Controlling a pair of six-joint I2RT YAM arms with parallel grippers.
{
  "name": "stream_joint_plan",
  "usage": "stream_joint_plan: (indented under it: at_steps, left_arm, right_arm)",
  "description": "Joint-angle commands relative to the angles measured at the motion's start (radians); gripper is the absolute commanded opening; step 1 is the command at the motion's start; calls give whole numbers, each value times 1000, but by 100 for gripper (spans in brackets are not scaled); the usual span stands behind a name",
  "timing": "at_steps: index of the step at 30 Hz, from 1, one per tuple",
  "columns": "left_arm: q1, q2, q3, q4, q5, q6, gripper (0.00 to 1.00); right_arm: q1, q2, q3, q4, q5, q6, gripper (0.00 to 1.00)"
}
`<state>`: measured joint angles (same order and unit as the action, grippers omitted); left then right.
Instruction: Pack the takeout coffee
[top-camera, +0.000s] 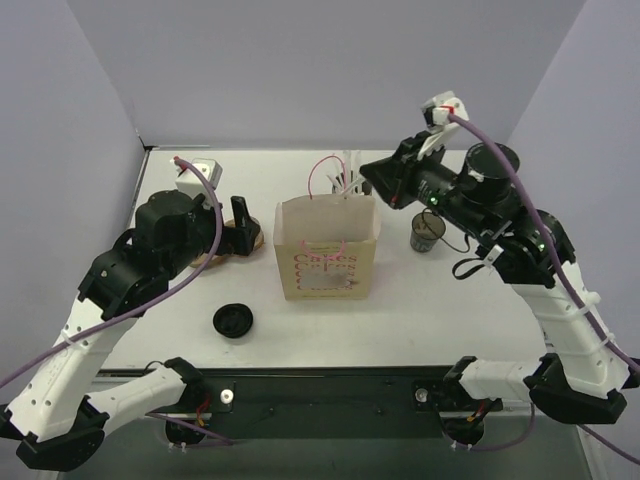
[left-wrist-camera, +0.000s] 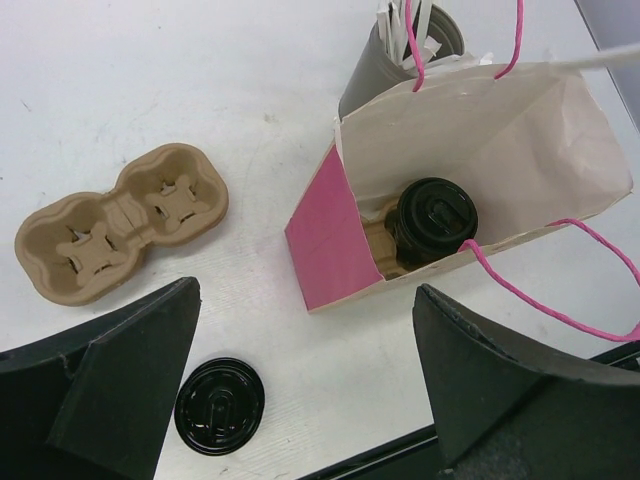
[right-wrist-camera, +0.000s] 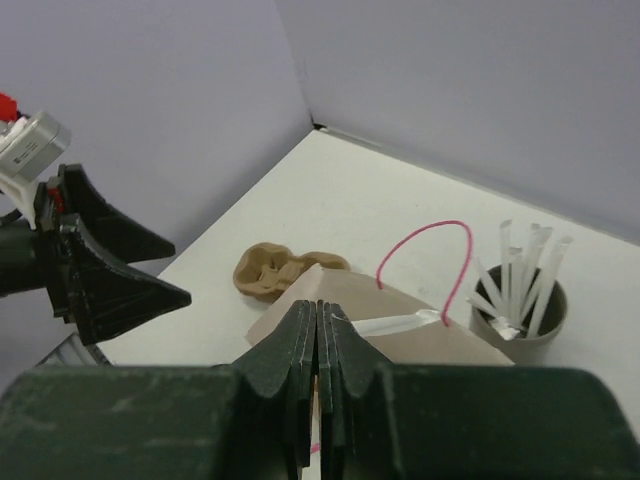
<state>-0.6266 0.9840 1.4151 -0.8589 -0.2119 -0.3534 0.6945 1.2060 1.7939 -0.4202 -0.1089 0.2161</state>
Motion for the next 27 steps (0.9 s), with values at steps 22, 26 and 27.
stream_joint_plan:
  at_steps: [22, 26, 27]
  left_arm:
    - [2, -108, -12, 31, -37, 60, 97]
    - [2, -114, -21, 70, 8, 48, 97]
    - [2, -117, -25, 81, 29, 38, 97]
  right_arm:
    - [255, 396, 151, -86, 247, 3, 68]
    - [257, 259, 76, -143, 347, 58, 100]
    - [255, 235, 58, -152, 351, 68, 100]
